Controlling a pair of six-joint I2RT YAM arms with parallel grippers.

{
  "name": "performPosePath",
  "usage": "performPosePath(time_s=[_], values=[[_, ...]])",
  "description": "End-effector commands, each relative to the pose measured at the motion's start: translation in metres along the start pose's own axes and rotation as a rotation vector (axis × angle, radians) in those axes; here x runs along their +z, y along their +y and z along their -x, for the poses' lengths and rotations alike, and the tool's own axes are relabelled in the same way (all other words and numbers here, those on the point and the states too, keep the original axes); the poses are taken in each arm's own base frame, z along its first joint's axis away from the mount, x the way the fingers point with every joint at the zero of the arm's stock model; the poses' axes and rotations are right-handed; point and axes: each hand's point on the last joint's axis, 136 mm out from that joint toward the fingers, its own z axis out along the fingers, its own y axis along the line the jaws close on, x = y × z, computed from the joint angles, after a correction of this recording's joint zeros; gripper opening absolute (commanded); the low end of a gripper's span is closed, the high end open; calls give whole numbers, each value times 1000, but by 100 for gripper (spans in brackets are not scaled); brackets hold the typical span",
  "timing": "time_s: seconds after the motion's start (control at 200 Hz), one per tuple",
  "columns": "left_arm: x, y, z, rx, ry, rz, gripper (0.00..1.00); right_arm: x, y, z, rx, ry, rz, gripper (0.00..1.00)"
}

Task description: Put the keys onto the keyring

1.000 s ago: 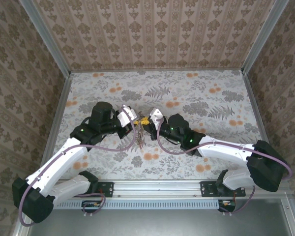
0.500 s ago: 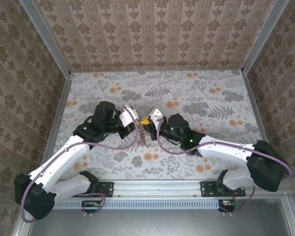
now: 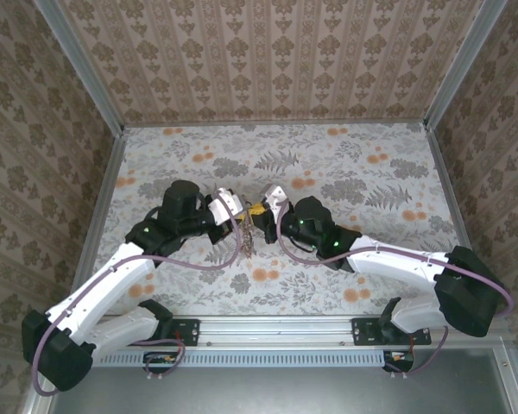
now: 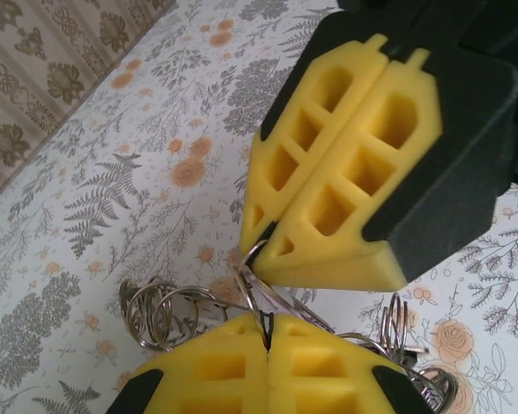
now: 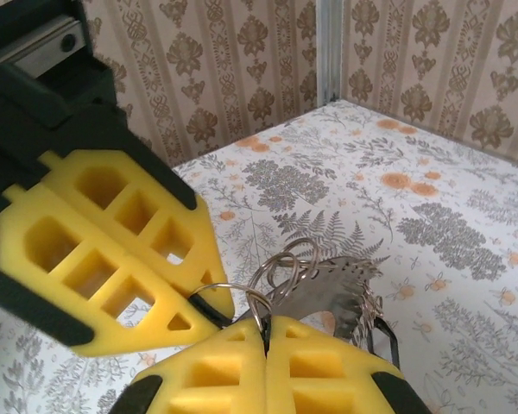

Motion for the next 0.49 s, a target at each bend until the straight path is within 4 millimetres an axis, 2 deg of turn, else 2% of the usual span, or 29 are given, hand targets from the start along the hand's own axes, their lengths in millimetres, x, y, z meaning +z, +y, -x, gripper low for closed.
performPosePath(time_s=[0.0, 0.27, 0.49], values=[[-8, -19, 23, 96, -99, -70, 0, -7, -19, 30, 105, -76, -59, 0], [-12, -19, 28, 147, -138, -42, 0, -10, -21, 29, 195, -66, -4, 0], [-15, -17, 30, 198, -159, 4, 0, -14, -24, 19, 269, -25, 35, 0]])
